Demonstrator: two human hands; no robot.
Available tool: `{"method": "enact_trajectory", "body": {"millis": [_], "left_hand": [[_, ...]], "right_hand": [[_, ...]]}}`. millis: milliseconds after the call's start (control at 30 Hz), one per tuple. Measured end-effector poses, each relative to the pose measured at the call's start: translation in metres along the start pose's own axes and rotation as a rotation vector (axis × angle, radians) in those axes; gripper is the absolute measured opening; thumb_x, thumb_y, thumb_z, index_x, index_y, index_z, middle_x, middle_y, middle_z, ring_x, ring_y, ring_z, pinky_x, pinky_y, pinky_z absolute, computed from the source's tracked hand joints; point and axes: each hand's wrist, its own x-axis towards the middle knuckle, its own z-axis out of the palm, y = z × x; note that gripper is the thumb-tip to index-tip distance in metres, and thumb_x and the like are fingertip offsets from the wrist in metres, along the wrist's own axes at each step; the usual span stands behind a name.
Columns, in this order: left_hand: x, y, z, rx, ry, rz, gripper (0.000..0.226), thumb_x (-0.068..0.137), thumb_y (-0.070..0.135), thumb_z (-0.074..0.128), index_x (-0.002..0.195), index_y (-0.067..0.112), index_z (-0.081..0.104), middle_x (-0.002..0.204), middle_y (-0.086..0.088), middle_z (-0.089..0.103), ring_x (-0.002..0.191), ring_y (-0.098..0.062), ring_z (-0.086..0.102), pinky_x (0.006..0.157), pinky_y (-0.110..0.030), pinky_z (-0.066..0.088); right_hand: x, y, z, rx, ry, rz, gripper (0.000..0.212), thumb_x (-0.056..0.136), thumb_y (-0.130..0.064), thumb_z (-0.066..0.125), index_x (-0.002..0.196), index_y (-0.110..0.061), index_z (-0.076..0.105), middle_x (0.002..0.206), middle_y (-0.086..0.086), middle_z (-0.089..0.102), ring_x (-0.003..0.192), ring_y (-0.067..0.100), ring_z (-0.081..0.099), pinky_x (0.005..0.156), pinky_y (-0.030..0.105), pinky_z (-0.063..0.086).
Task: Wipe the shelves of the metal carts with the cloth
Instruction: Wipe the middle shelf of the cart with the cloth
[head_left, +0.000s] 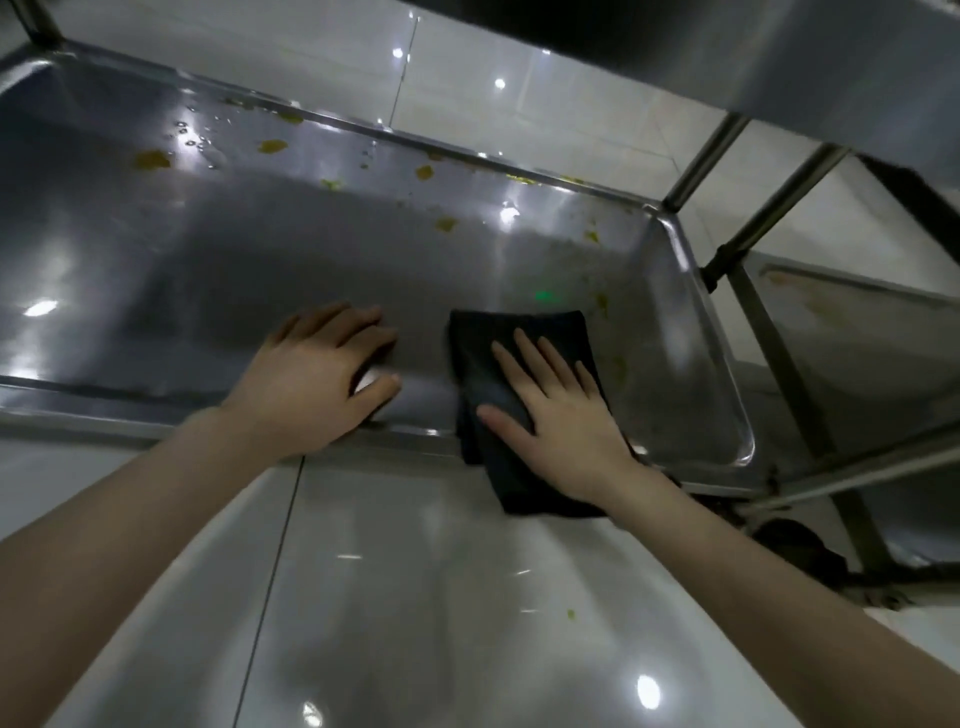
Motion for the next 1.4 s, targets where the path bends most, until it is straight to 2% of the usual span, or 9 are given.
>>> {"method": "enact_trajectory", "body": {"millis": [133,367,633,767,967,1133,1233,1300,1400], "left_hand": [[0.018,0.031,-0.001,-0.032,0.009,-0.082,0.064,0.081,0.061,0.034,0.120,0.016,0.058,0.131,-0.010,0.052,0.121,-0.032,0.047,0.096,-0.037,0.038],[0.029,0.060,0.031,-0.024,0.004,-0.013,0.057,0.096,0.048,0.044,0.148,0.025,0.038,0.159,0.000,0.028,0.146,-0.022,0.022,0.118,-0.039,0.017],[0.041,0.083,0.024,-0.013,0.034,-0.003,0.065,0.083,0.058,0.035,0.129,0.018,0.056,0.134,-0.012,0.051,0.126,-0.032,0.042,0.106,-0.039,0.029],[0.048,0.105,0.038,0.003,-0.014,0.047,0.059,0.093,0.057,0.034,0.144,0.029,0.042,0.154,-0.001,0.033,0.143,-0.024,0.025,0.117,-0.042,0.016],[0.049,0.097,0.044,0.001,-0.025,0.040,0.055,0.096,0.055,0.035,0.147,0.033,0.038,0.159,0.004,0.026,0.147,-0.022,0.018,0.118,-0.041,0.010],[0.045,0.101,0.043,0.009,-0.016,0.019,0.054,0.095,0.055,0.041,0.145,0.033,0.041,0.158,0.005,0.027,0.147,-0.021,0.020,0.119,-0.042,0.012],[0.043,0.102,0.037,0.002,-0.016,0.023,0.070,0.085,0.063,0.021,0.143,0.032,0.044,0.157,0.004,0.030,0.146,-0.022,0.022,0.118,-0.042,0.013],[0.042,0.104,0.036,0.004,-0.011,0.040,0.081,0.078,0.065,0.012,0.142,0.031,0.046,0.157,0.003,0.031,0.145,-0.023,0.024,0.118,-0.044,0.015],[0.042,0.103,0.036,-0.019,-0.002,0.033,0.071,0.082,0.062,0.027,0.141,0.028,0.049,0.155,0.001,0.035,0.145,-0.026,0.027,0.117,-0.046,0.017]], "right_hand": [[-0.008,0.012,-0.005,-0.002,-0.049,0.053,0.072,0.092,-0.073,0.021,0.155,-0.039,0.006,0.164,-0.011,-0.001,0.150,0.012,-0.003,0.120,0.041,0.003],[0.109,0.048,-0.014,0.017,-0.031,0.275,0.069,0.098,-0.062,0.024,0.157,-0.031,0.005,0.165,-0.004,-0.005,0.151,0.021,-0.004,0.120,0.049,0.001],[-0.052,0.054,-0.005,0.053,0.001,0.134,0.078,0.084,-0.082,0.005,0.153,-0.045,0.005,0.163,-0.017,0.001,0.149,0.007,-0.003,0.121,0.041,0.004],[-0.005,0.061,-0.006,0.057,0.010,0.246,0.082,0.079,-0.085,0.008,0.152,-0.047,0.008,0.163,-0.010,0.006,0.150,0.015,0.001,0.119,0.050,0.004],[0.099,0.109,-0.015,0.105,0.029,0.404,0.066,0.098,-0.064,0.017,0.156,-0.034,0.008,0.165,-0.007,0.002,0.151,0.019,-0.002,0.119,0.055,-0.004],[0.025,0.099,-0.004,0.081,0.048,0.366,0.062,0.099,-0.059,0.018,0.155,-0.036,0.008,0.164,-0.013,0.000,0.150,0.012,-0.002,0.119,0.048,-0.003],[-0.041,0.086,0.005,0.048,0.078,0.360,0.071,0.089,-0.068,0.010,0.154,-0.040,0.007,0.163,-0.016,0.001,0.149,0.008,-0.001,0.119,0.047,0.001],[-0.036,0.093,0.004,0.047,0.068,0.387,0.071,0.090,-0.069,0.012,0.154,-0.040,0.007,0.163,-0.015,0.000,0.149,0.009,-0.002,0.119,0.048,0.000],[0.017,0.128,-0.010,0.020,0.069,0.476,0.065,0.098,-0.061,0.021,0.156,-0.033,0.010,0.164,-0.009,0.000,0.150,0.014,-0.002,0.120,0.049,-0.001]]}}
